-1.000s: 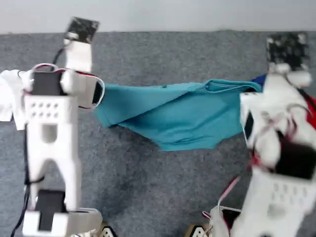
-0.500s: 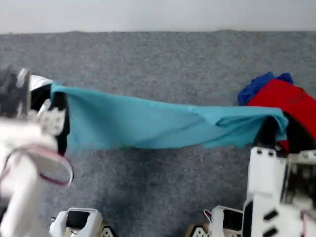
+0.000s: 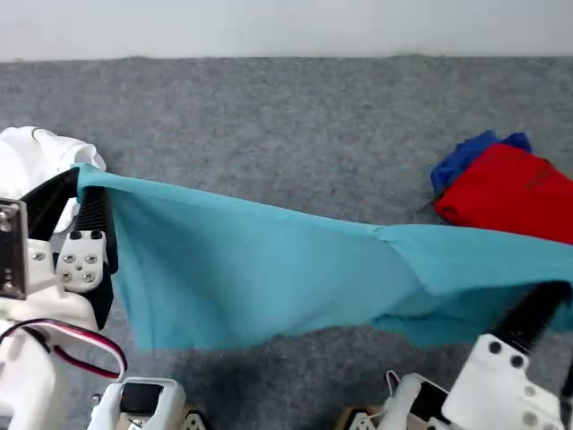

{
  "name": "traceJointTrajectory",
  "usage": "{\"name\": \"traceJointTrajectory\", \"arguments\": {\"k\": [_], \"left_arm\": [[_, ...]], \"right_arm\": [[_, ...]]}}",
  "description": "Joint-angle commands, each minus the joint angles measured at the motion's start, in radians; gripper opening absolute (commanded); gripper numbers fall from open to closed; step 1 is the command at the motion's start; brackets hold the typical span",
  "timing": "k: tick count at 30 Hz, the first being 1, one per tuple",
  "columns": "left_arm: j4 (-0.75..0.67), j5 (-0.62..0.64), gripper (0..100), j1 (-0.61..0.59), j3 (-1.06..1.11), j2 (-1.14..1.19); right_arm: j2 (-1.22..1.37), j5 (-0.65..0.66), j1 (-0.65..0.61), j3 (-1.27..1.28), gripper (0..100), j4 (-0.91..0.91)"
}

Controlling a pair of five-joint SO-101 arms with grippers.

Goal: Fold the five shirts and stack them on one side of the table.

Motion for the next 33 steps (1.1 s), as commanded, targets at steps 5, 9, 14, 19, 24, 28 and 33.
{"name": "traceJointTrajectory", "arguments": {"k": [5, 9, 14, 19, 24, 28, 33], "left_arm": [[-0.002, 0.012, 1, 0.003, 0.012, 0.000], [-0.051, 0.012, 1, 0.003, 0.058, 0.000], [-0.107, 0.008, 1, 0.003, 0.061, 0.029], [-0.120, 0.006, 1, 0.003, -0.038, 0.176], [-0.104, 0.006, 1, 0.052, -0.317, 0.367], [-0.063, 0.005, 1, 0.112, -0.553, 0.531], [-0.040, -0.023, 1, 0.112, -0.785, 0.692]], "right_arm": [[0.117, -0.077, 0.074, -0.037, 0.8, -0.222], [0.225, -0.078, 0.074, -0.157, 0.8, -0.211], [0.374, -0.080, 0.074, -0.308, 0.8, -0.208], [0.498, -0.081, 0.025, -0.413, 0.8, -0.206], [0.581, -0.072, -0.203, -0.443, 0.8, -0.136], [0.653, -0.037, -0.406, -0.445, 0.8, -0.045], [0.765, 0.084, -0.591, -0.445, 0.8, 0.021]]}}
